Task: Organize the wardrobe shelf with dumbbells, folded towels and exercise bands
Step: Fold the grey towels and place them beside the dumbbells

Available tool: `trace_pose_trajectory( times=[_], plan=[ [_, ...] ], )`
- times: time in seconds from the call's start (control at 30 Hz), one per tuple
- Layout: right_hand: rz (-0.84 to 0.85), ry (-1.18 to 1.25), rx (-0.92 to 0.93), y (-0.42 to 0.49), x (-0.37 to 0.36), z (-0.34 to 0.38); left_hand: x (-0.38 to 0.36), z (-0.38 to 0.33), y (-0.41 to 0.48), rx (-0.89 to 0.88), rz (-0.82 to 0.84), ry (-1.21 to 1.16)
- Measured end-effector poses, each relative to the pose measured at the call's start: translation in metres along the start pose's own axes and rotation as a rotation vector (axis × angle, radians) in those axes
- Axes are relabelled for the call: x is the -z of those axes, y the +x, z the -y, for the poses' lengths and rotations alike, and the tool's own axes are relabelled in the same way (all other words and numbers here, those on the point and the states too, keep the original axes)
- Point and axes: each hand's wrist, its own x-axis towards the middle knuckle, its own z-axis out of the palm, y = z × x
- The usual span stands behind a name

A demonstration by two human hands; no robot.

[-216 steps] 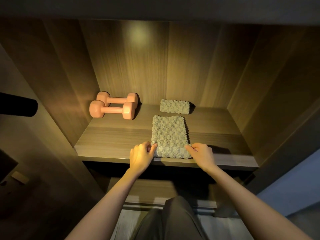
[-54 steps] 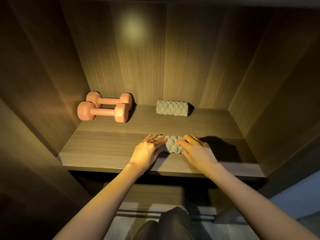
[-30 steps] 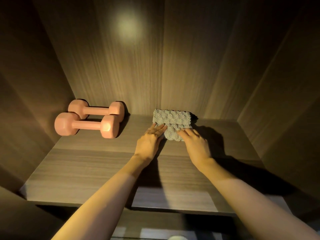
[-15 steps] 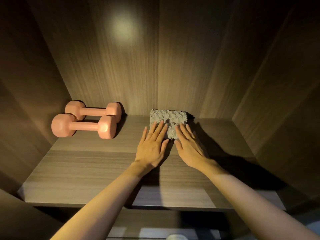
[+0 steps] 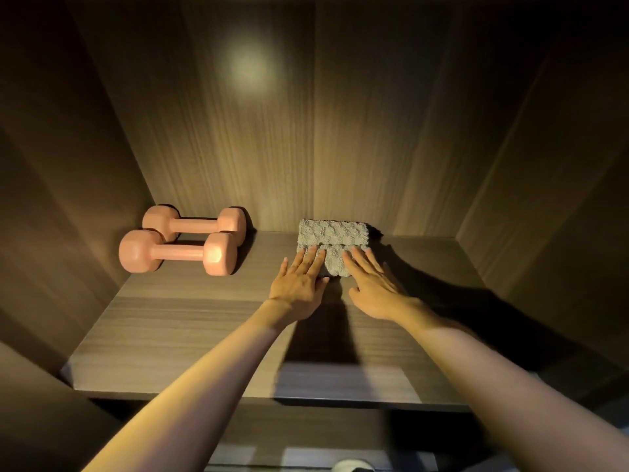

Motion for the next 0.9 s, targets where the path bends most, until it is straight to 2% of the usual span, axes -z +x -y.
trace_pose_trajectory(
  times=[0.23,0.37,0.53,0.9],
  plan=[
    [-0.157,0.072,0.062,-0.055,0.031,0.016,0.04,-0.016,-0.052,-0.044,-0.199,-0.001],
    [-0.231,0.02,0.048,-0.106,0.044,0.028,0.056,-0.033,-0.095,-0.042,-0.252,0.034],
    [-0.473,-0.078,0.042,-0.177,0.049,0.05,0.065,-0.064,-0.153,-0.022,-0.326,0.047],
    [-0.544,-0.082,0.073,-0.316,0.035,0.051,0.066,-0.128,-0.262,-0.154,-0.475,0.104]
  ],
)
